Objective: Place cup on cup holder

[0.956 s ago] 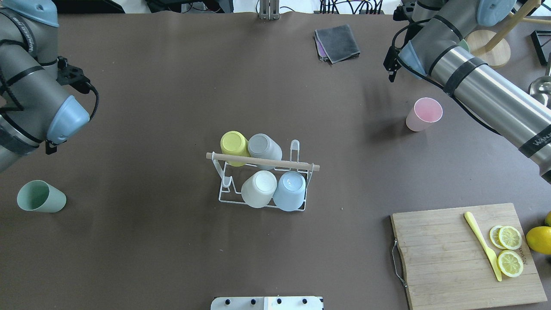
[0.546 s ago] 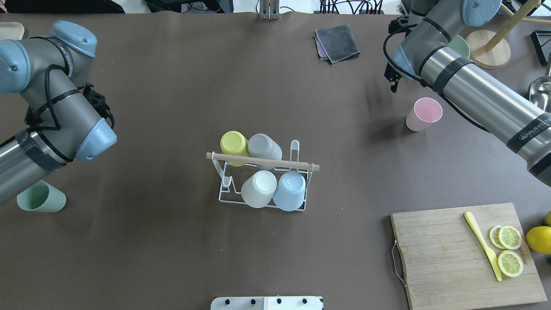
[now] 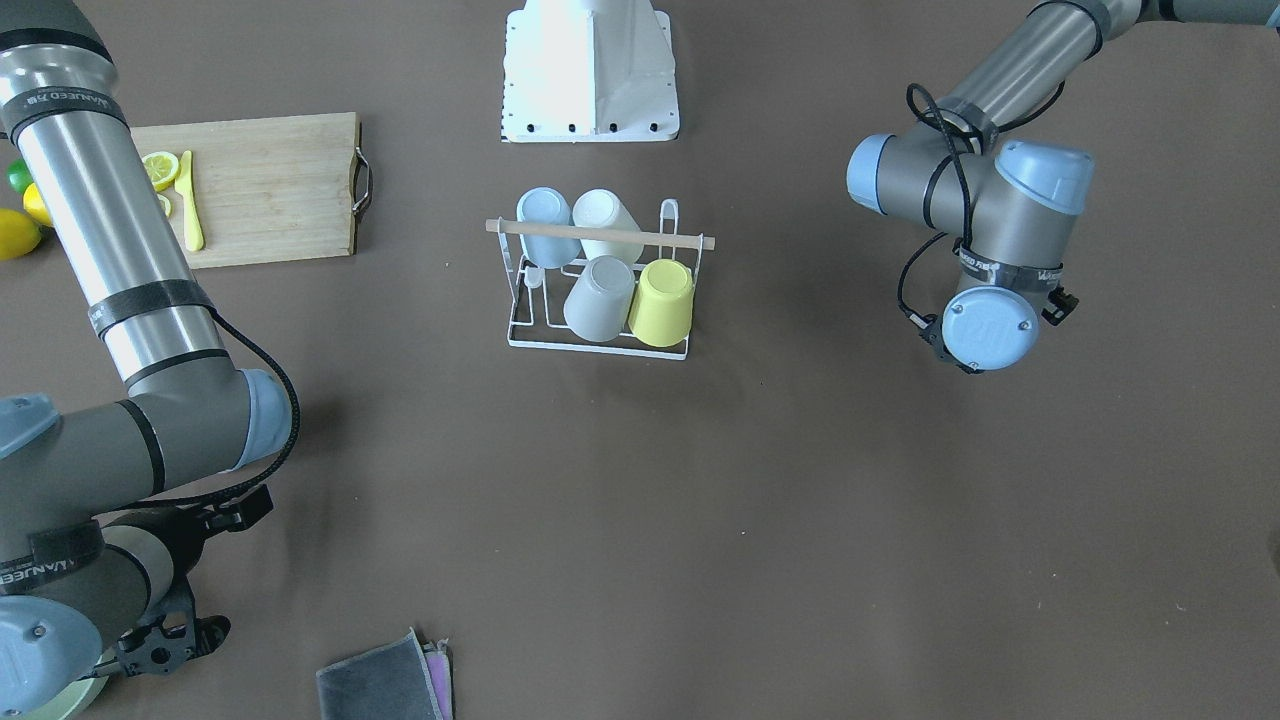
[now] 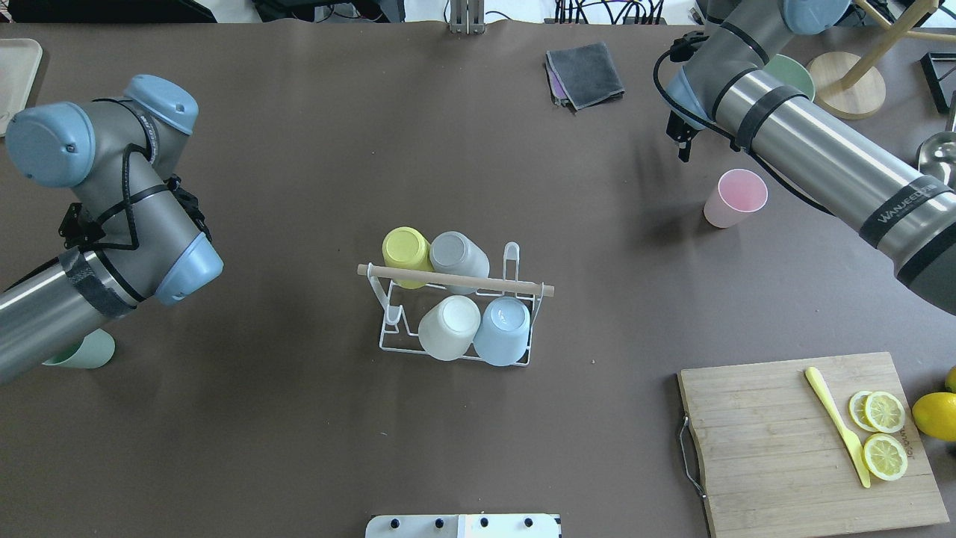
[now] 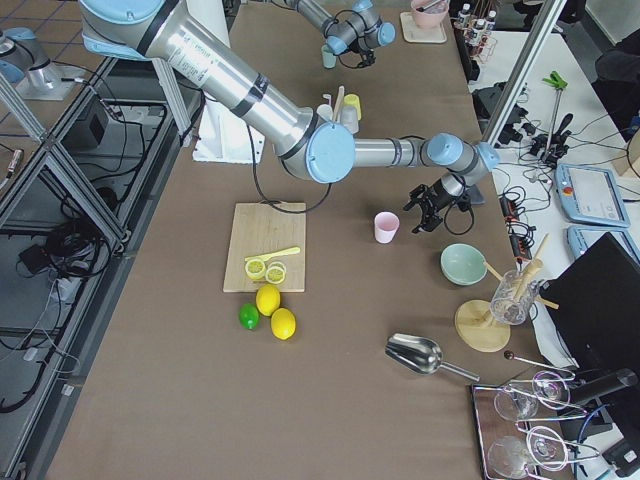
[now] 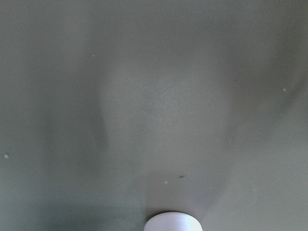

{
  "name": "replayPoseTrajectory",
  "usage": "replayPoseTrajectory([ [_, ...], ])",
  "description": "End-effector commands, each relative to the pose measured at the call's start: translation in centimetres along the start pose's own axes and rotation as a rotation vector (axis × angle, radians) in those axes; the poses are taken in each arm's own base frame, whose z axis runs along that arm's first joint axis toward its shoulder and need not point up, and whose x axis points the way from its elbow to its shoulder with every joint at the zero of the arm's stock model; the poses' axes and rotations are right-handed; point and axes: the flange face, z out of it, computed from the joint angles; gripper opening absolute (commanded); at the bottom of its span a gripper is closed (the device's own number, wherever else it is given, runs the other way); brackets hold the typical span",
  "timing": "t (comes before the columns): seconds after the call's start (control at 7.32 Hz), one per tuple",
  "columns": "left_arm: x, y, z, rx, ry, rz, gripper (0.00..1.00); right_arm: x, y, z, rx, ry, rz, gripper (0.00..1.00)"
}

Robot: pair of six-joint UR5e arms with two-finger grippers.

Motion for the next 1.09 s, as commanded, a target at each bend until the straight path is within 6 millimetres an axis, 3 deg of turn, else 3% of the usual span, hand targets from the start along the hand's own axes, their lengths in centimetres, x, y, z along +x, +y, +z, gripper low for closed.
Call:
replayPoseTrajectory([
  [0.0, -0.1, -1.5, 2.0, -0.044, 0.024, -0.007, 0.99, 1.0, -0.1, 1.2, -0.066, 0.001, -0.006, 1.00],
  [0.27, 0.8, -2.7, 2.7, -0.078, 0.023, 0.002, 0.98, 0.1, -0.5, 3.5, -0.106, 0.016, -0.012, 1.00],
  [0.68, 2.4, -4.5, 5.3, -0.158, -0.008, 0.024, 0.98, -0.5, -0.9, 4.5, -0.139, 0.017, -0.010, 1.00],
  [0.96, 1.6, -4.2, 5.4, -0.200, -0.089, 0.026, 0.98, -0.6, -1.0, 5.4, -0.164, 0.043, -0.009, 1.00],
])
